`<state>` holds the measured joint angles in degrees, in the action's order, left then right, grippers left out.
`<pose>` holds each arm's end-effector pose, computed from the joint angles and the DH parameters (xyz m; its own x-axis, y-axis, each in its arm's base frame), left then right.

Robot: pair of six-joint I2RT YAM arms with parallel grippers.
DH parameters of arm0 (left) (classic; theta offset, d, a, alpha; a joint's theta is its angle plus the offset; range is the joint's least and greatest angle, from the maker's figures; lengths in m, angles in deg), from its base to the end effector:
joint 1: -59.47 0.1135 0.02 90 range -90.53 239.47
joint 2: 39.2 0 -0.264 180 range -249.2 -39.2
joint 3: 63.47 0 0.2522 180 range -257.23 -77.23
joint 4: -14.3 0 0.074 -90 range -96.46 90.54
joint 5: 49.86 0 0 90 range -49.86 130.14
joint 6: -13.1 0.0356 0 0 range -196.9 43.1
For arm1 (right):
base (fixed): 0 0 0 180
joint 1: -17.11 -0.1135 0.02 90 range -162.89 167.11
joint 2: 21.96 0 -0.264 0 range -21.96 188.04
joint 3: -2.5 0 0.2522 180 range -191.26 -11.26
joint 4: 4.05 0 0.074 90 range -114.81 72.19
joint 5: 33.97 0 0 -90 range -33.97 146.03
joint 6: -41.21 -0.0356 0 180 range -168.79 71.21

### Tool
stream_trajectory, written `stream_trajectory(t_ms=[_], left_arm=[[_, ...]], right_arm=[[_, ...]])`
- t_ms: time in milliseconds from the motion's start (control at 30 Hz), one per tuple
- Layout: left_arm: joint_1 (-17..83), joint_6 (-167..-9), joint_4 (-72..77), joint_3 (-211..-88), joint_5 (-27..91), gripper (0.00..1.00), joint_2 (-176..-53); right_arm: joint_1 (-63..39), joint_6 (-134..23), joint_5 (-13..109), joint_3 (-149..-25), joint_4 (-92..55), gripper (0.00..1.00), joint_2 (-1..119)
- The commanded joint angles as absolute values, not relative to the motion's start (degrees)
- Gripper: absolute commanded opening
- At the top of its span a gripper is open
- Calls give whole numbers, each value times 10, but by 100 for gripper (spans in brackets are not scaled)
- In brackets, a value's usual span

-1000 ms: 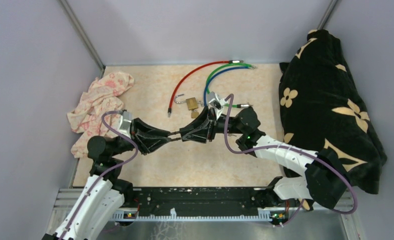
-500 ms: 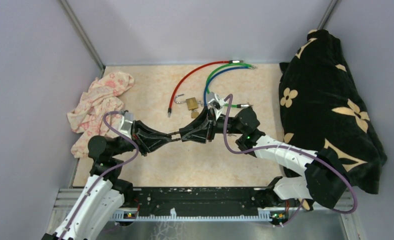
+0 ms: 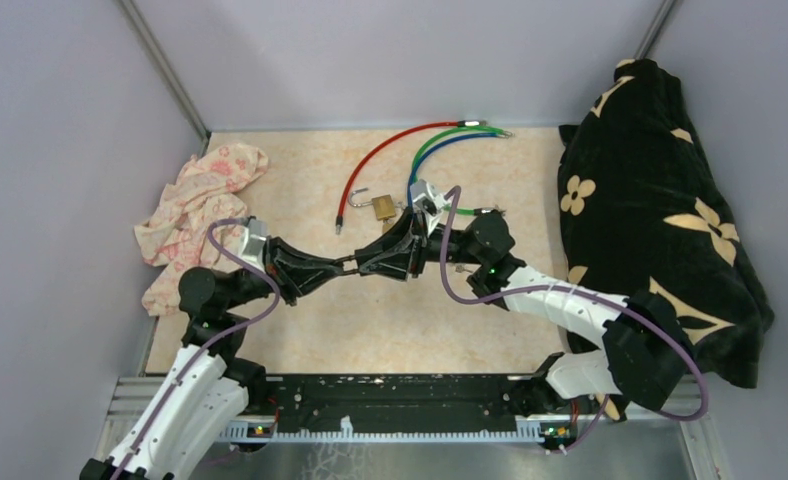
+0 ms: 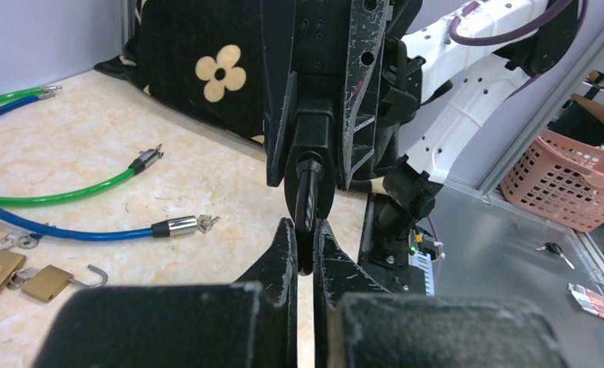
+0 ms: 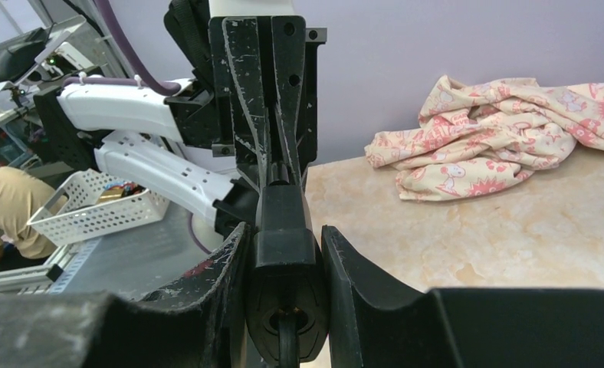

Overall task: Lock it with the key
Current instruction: Lock the lock.

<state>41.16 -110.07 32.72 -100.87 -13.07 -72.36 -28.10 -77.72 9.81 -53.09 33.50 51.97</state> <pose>0.1225 -0.0706 0.3133 -0.1806 -0.2854 -0.9412 0.9449 0.2154 -0.2466 0.1786 0.2164 0.3203 -0.2670 0.2061 -0.9414 -0.9623 -0.1098 0.2489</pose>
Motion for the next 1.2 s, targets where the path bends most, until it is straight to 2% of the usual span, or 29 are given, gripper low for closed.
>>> stream_trajectory(t_ms=[0, 267, 733, 1167], left_arm=[[389, -1093, 356, -1030, -110, 0, -742], [373, -1066, 358, -1028, -75, 0, -759], [339, -1040, 367, -1056, -151, 0, -777], [304, -1024, 372, -1040, -160, 0, -785]], right_arm=[[-311, -746, 115, -580, 358, 0, 542], [-325, -722, 110, -607, 325, 0, 574], [-339, -655, 86, -639, 250, 0, 616], [-351, -641, 95, -661, 256, 0, 641]])
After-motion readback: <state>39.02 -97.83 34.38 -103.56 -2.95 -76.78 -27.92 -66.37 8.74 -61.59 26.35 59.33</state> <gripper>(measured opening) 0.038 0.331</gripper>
